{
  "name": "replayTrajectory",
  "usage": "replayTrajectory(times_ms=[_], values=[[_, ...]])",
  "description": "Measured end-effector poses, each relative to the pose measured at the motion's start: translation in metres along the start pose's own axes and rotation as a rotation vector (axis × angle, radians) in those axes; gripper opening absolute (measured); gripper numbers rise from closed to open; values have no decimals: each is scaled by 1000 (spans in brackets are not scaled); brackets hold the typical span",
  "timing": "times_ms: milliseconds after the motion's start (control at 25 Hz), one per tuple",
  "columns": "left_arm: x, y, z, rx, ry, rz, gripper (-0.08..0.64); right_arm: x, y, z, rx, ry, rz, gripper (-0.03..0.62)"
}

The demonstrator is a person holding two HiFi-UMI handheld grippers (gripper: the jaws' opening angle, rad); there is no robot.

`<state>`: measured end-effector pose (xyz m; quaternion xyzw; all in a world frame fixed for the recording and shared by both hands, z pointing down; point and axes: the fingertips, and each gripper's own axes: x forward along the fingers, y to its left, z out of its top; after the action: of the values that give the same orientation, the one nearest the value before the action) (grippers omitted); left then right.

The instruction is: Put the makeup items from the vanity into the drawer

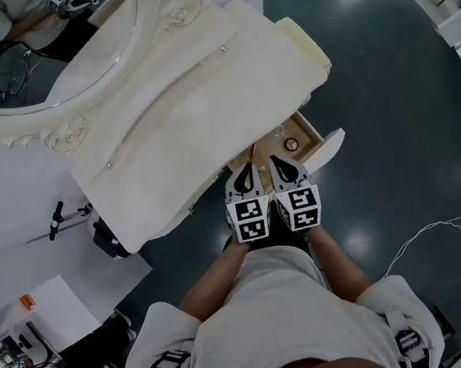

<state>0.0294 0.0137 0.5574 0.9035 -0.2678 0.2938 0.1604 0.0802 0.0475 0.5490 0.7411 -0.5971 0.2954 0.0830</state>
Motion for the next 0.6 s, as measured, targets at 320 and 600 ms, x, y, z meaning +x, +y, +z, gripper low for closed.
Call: replayTrajectory(times_ms=[320,600], values=[[-64,37,23,-70,-145,65,9,-42,52,34,-78,-116,-29,15],[-105,34,49,-108,-250,190,9,-65,71,55,-192,-108,173,14]])
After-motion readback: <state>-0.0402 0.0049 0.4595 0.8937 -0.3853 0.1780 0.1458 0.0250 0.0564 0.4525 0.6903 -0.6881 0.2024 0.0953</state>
